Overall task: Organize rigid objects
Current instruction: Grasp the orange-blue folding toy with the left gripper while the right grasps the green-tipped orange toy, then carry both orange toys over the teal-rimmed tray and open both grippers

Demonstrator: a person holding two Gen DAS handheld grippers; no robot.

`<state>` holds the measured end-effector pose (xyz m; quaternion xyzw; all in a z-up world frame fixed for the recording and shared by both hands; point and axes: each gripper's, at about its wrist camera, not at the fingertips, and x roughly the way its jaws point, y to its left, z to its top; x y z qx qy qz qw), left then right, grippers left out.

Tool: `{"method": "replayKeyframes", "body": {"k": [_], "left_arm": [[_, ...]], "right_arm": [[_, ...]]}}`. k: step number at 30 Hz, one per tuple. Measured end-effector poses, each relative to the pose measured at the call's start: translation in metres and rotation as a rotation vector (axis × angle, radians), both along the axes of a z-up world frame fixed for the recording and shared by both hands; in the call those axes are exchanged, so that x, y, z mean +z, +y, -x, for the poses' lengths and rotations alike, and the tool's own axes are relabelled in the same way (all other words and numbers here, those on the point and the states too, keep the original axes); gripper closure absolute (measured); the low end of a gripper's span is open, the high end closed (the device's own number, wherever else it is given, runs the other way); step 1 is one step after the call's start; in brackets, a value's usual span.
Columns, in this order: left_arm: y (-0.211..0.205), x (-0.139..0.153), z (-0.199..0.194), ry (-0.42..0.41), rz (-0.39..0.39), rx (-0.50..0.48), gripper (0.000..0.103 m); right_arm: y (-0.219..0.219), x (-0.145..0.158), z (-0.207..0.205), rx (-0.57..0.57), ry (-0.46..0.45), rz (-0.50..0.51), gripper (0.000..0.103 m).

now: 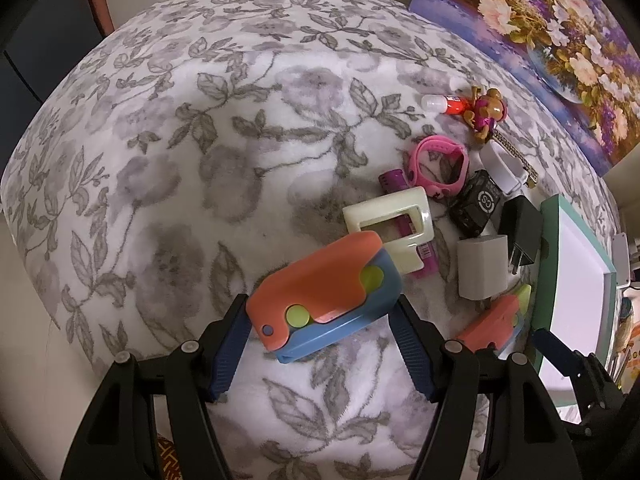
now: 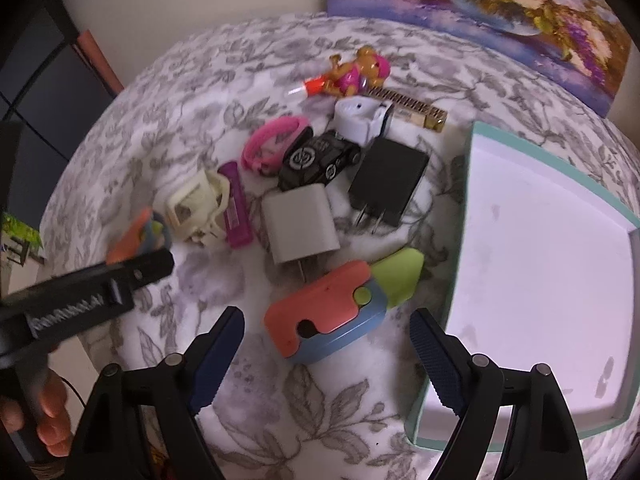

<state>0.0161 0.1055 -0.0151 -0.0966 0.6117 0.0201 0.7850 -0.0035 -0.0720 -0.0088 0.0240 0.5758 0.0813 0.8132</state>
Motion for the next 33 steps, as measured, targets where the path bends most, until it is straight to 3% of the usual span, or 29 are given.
{"method": "replayKeyframes", "body": {"k": [15, 20, 24, 33], "left_arm": [[0.002, -0.005, 0.0, 0.011, -0.006, -0.009, 0.032], [0.004, -0.005, 0.001, 0.012, -0.007, -0.011, 0.032], [-0.003, -0.009, -0.002, 0.012, -0.009, -0.012, 0.032], [-0.002, -0.002, -0.002, -0.009, -0.017, -0.018, 0.032]], "right_arm": [[0.016, -0.038, -0.012, 0.022, 0.054, 0.119, 0.018], [0.018, -0.041, -0.015, 0.014, 0.042, 0.127, 0.019], [0.019, -0.038, -0.016, 0.009, 0.036, 0.128, 0.03], [0.006, -0.025, -0.01, -0.02, 0.044, 0.109, 0.03]]}}
